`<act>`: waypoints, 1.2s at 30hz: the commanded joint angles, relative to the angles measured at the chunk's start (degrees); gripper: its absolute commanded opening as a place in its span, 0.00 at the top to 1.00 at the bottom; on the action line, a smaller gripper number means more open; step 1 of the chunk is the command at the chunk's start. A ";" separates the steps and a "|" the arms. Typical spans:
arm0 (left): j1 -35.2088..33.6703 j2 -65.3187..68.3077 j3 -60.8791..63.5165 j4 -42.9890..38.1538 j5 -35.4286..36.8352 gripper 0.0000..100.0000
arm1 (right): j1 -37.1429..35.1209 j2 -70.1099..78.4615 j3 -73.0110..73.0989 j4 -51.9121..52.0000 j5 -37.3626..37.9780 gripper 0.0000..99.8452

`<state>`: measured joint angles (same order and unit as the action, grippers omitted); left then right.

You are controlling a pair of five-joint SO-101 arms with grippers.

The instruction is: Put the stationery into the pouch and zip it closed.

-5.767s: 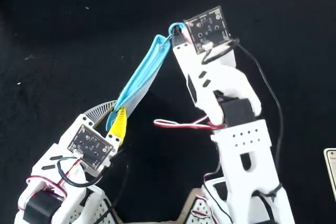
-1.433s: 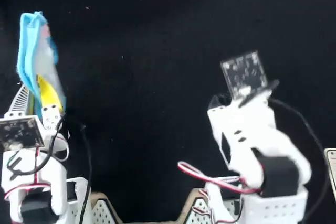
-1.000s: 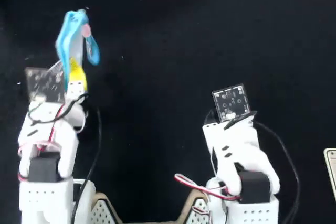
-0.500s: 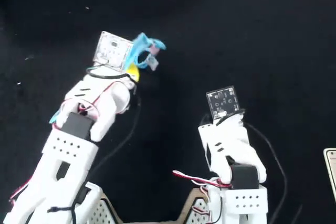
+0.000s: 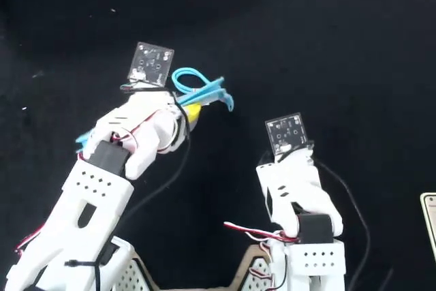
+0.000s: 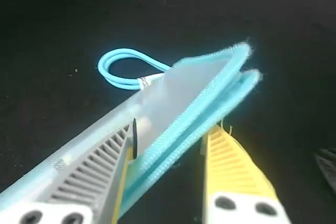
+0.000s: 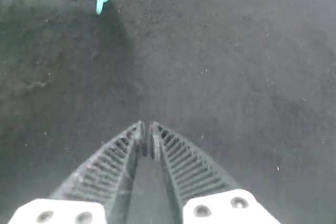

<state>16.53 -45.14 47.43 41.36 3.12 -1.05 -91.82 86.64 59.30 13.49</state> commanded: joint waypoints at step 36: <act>-18.15 -15.47 3.03 23.21 -12.48 0.97 | 0.35 -0.57 -0.75 -2.46 -11.08 0.99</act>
<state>1.93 -52.35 46.64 65.19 -8.84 -1.05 -91.82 86.64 58.07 8.66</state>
